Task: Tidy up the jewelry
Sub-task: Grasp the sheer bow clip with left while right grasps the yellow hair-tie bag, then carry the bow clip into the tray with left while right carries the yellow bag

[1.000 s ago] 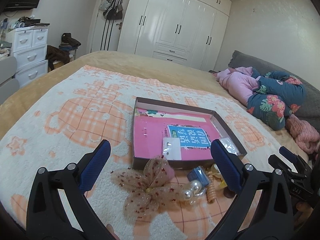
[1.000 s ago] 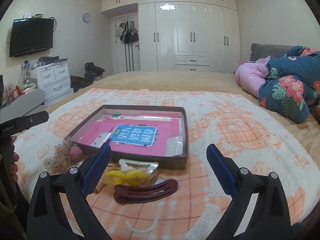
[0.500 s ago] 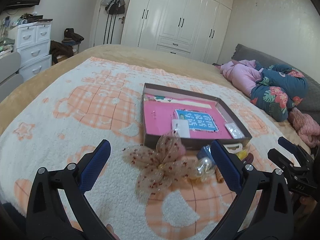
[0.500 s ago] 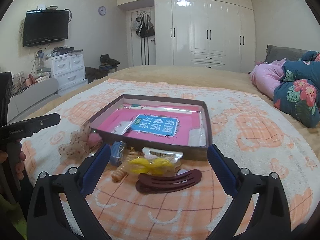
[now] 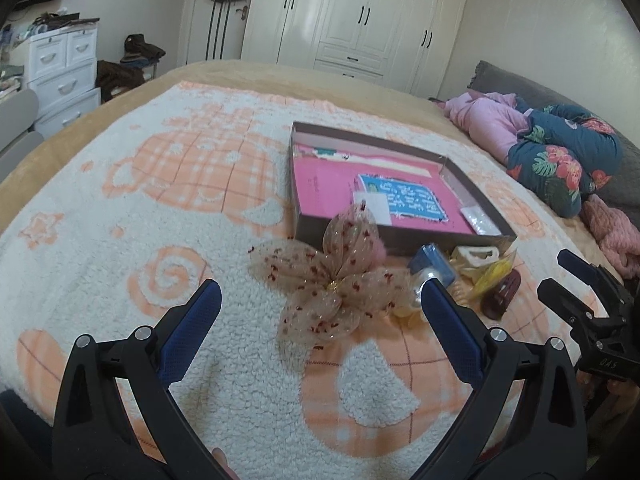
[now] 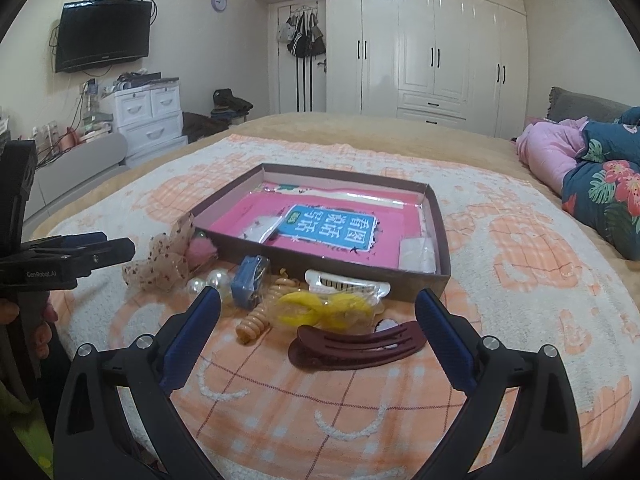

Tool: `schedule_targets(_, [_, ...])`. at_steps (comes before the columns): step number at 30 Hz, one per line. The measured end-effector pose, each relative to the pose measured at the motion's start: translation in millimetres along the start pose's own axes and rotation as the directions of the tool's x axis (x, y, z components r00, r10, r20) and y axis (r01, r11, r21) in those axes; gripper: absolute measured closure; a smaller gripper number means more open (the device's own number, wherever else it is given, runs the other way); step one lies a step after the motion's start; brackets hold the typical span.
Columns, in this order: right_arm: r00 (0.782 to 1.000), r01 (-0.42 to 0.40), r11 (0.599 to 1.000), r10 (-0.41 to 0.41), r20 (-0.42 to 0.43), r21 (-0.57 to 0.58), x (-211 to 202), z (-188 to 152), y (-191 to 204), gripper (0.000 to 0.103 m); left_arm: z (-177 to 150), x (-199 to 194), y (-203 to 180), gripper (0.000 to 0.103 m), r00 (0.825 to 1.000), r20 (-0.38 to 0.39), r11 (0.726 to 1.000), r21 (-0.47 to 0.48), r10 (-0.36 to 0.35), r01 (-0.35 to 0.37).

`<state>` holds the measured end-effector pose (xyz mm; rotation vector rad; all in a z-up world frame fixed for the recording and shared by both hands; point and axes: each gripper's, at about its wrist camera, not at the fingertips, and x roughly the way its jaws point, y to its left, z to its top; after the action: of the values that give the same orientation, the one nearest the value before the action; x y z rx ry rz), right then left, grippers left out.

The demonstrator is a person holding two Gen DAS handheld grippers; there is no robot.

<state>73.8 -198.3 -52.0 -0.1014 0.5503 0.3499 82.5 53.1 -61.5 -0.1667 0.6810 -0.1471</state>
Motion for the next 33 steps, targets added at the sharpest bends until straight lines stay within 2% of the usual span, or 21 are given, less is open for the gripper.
schedule_targets(10, [0.998, 0.013, 1.0, -0.012, -0.063, 0.017, 24, -7, -7, 0.008, -3, 22, 15, 0.012, 0.998, -0.023, 0.996, -0.055, -0.065, 0.063])
schedule_targets(13, [0.997, 0.013, 1.0, -0.011, -0.081, 0.024, 34, -7, -8, 0.008, -5, 32, 17, 0.031, 0.994, -0.052, 0.994, -0.069, -0.092, 0.088])
schedule_targets(15, [0.995, 0.016, 1.0, -0.013, -0.094, 0.027, 41, -7, -9, 0.008, -8, 38, 17, 0.049, 0.992, -0.077, 0.992, -0.074, -0.104, 0.098])
schedule_targets(16, [0.995, 0.014, 0.999, -0.011, -0.098, 0.029, 43, -7, -9, 0.008, -9, 41, 17, 0.054, 0.99, -0.09, 0.991, -0.077, -0.112, 0.105])
schedule_targets(18, [0.994, 0.017, 0.999, -0.014, -0.111, 0.029, 50, -7, -10, 0.008, -10, 43, 16, 0.078, 0.986, -0.1, 0.99, -0.07, -0.13, 0.123])
schedule_targets(21, [0.992, 0.01, 0.999, -0.005, -0.126, 0.039, 59, -6, -11, 0.008, -11, 40, 11, 0.09, 0.988, -0.096, 0.992, -0.038, -0.125, 0.122])
schedule_targets(27, [0.989, 0.0, 0.999, 0.007, -0.149, 0.048, 70, -5, -8, 0.008, -9, 35, 12, 0.096, 0.989, -0.083, 0.993, -0.032, -0.119, 0.117])
schedule_targets(28, [0.989, -0.004, 0.999, 0.012, -0.149, 0.053, 71, -5, -8, 0.011, -9, 34, 12, 0.096, 0.99, -0.079, 0.993, -0.033, -0.12, 0.117])
schedule_targets(29, [0.988, -0.007, 0.999, 0.014, -0.152, 0.051, 72, -5, -7, 0.022, -8, 32, 13, 0.097, 0.99, -0.075, 0.993, -0.033, -0.117, 0.115])
schedule_targets(33, [0.99, -0.001, 0.999, 0.006, -0.138, 0.037, 67, -6, -6, 0.024, -8, 27, 18, 0.098, 0.992, -0.06, 0.993, -0.044, -0.11, 0.107])
